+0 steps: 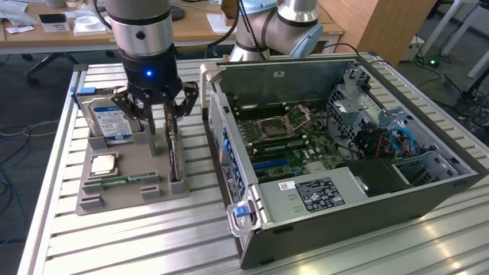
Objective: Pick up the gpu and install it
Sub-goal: 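Pick up the gpu and move the gpu toward the slot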
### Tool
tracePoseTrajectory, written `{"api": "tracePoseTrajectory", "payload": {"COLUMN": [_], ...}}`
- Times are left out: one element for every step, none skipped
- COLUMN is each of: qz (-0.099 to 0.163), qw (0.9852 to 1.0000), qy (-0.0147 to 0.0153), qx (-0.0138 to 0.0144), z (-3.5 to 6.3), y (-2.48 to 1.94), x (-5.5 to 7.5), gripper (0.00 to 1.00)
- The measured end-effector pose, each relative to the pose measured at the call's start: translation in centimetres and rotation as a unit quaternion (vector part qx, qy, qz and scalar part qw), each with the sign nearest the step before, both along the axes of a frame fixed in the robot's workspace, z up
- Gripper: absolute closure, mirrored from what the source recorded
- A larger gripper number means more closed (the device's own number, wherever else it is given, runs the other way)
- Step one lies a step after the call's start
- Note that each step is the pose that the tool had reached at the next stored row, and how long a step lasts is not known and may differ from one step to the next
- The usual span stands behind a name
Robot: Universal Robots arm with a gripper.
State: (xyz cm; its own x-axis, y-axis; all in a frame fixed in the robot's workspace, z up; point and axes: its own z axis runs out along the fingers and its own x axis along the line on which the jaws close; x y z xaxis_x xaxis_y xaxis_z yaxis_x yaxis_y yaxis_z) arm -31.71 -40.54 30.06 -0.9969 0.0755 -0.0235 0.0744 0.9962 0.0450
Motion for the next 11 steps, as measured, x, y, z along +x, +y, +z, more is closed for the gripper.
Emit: {"api": "tracePoseTrajectory", "payload": {"qz": [0.0, 0.0, 0.0, 0.0, 0.0, 0.0, 0.0, 0.0, 0.0, 0.0, 0.0], "qw": [1.0, 1.0, 1.0, 1.0, 1.0, 1.0, 1.0, 1.0, 1.0, 1.0, 1.0], "qy": [0.0001, 0.0002, 0.0, 0.0, 0.0, 0.0, 0.0, 0.0, 0.0, 0.0, 0.0], "qx": [-0.0001, -0.0001, 0.0, 0.0, 0.0, 0.0, 0.0, 0.0, 0.0, 0.0, 0.0], "z": [-0.01, -0.01, -0.07, -0.14, -0.23, -0.35, -0.51, -0.69, -0.87, -1.05, -1.23], "y": [0.0, 0.0, 0.0, 0.01, 0.0, 0.0, 0.01, 0.01, 0.0, 0.0, 0.0], "x": [0.0, 0.0, 0.0, 0.0, 0.1, 0.1, 0.1, 0.1, 0.1, 0.2, 0.2], "gripper": [0.53, 0.53, 0.53, 0.53, 0.53, 0.53, 0.53, 0.53, 0.53, 0.53, 0.53]}}
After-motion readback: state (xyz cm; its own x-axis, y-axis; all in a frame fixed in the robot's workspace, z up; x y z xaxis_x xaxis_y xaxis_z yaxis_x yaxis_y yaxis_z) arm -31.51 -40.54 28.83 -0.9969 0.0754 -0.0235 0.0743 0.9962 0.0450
